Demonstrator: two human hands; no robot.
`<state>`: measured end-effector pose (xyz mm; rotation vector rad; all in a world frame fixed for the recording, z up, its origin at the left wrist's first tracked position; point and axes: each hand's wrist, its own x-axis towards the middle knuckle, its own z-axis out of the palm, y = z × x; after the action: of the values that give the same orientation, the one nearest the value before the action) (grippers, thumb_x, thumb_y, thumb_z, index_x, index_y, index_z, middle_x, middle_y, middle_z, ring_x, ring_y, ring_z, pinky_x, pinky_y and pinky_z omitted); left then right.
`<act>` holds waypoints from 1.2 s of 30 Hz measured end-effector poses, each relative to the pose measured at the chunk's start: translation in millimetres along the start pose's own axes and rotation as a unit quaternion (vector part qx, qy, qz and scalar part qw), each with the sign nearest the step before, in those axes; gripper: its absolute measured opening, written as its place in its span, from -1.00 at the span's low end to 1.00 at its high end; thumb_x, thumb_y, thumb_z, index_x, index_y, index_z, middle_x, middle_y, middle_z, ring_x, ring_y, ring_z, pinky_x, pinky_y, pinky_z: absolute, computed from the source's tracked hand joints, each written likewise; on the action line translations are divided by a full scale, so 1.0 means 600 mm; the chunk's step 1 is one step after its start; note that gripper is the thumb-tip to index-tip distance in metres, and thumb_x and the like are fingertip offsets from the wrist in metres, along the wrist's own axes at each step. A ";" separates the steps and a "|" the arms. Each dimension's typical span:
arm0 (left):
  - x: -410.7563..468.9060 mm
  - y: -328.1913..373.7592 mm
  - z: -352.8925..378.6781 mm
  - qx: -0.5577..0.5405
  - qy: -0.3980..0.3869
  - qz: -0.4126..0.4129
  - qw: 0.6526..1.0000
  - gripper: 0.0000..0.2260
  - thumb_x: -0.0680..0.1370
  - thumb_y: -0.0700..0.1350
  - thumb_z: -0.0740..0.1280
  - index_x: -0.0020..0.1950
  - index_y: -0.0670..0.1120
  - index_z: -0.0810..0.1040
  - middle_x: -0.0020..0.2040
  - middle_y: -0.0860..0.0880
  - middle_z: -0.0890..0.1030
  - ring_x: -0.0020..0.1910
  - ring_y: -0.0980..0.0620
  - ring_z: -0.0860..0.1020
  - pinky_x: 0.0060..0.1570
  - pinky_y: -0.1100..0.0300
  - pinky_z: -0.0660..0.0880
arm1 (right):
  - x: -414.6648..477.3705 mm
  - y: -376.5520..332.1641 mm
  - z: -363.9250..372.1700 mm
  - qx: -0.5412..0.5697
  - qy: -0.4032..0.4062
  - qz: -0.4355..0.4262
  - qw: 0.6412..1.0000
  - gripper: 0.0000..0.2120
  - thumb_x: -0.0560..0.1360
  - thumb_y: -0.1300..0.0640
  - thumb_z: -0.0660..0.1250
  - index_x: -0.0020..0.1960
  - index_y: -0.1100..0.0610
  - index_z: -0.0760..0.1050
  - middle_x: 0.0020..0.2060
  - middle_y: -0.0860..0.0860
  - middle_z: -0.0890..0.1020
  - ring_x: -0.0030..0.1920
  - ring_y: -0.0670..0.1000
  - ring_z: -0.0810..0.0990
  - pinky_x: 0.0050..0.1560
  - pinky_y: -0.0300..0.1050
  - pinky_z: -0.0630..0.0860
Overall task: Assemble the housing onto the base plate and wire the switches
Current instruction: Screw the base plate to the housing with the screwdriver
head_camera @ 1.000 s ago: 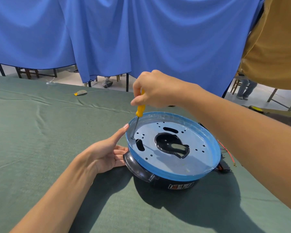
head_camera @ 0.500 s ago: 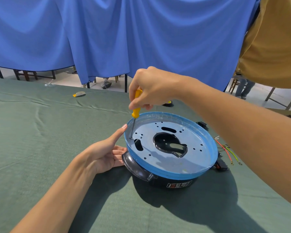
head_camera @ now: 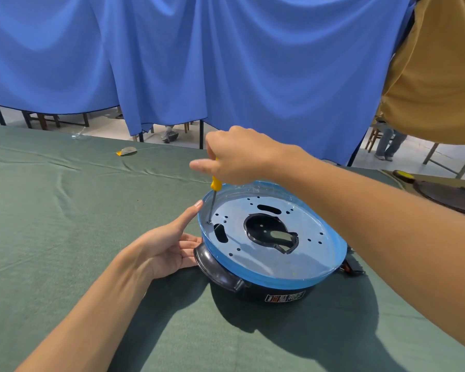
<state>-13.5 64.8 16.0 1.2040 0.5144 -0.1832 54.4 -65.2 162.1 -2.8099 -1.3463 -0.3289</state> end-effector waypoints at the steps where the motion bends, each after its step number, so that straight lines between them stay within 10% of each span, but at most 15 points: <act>1: 0.000 0.000 0.000 0.000 -0.001 -0.001 1.000 -0.23 0.22 0.27 0.50 0.08 -0.38 0.54 -0.19 -0.27 0.62 -0.34 -0.13 0.63 -0.33 0.10 0.61 | 0.000 0.002 -0.007 0.016 -0.039 0.008 0.999 -0.63 0.55 -0.23 0.19 0.08 0.07 0.31 -0.25 -0.06 0.40 -0.28 -0.06 0.39 -0.38 -0.12 0.26; 5: 0.001 0.001 -0.001 0.001 -0.004 -0.003 1.000 -0.24 0.22 0.26 0.50 0.07 -0.38 0.54 -0.22 -0.25 0.63 -0.36 -0.12 0.64 -0.34 0.10 0.61 | -0.002 0.009 -0.022 0.037 -0.066 -0.034 0.997 -0.71 0.56 -0.01 0.25 0.20 0.12 0.35 -0.24 -0.03 0.45 -0.30 -0.07 0.41 -0.40 -0.15 0.25; 18: 0.006 -0.003 -0.003 0.008 0.001 0.003 1.000 -0.22 0.25 0.28 0.50 0.10 -0.39 0.55 -0.15 -0.27 0.63 -0.33 -0.14 0.64 -0.32 0.10 0.61 | -0.002 0.005 -0.005 0.008 0.002 -0.025 1.000 -0.61 0.58 -0.20 0.19 0.15 0.12 0.42 -0.26 -0.07 0.35 -0.23 -0.01 0.39 -0.38 -0.16 0.19; 24: 0.009 -0.003 -0.005 0.010 -0.002 0.003 1.000 -0.20 0.24 0.28 0.52 0.10 -0.40 0.54 -0.12 -0.29 0.66 -0.30 -0.16 0.66 -0.31 0.09 0.61 | 0.001 0.005 -0.015 0.072 -0.108 -0.014 0.991 -0.56 0.51 -0.02 0.28 0.32 0.06 0.26 -0.14 -0.01 0.52 -0.19 0.00 0.51 -0.32 -0.10 0.40; 31: 0.009 -0.004 -0.005 0.014 0.000 0.005 1.000 -0.20 0.23 0.29 0.52 0.11 -0.39 0.54 -0.16 -0.28 0.66 -0.31 -0.15 0.66 -0.31 0.09 0.61 | 0.008 0.006 0.007 0.003 0.052 -0.044 0.998 -0.69 0.60 -0.08 0.23 0.12 0.17 0.48 -0.07 0.09 0.53 0.04 0.14 0.46 -0.18 -0.08 0.30; 36: 0.011 -0.005 -0.008 0.010 0.000 0.007 1.000 -0.21 0.23 0.28 0.52 0.10 -0.38 0.55 -0.16 -0.27 0.64 -0.32 -0.14 0.64 -0.31 0.11 0.61 | 0.005 0.010 0.004 0.038 -0.090 -0.018 0.995 -0.59 0.58 -0.09 0.21 0.33 0.10 0.29 0.20 0.08 0.43 0.05 0.10 0.48 -0.03 0.00 0.43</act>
<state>-10.4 68.8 9.2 1.2269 0.5048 -0.1775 61.7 -66.5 161.1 -2.8129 -1.4106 -0.0235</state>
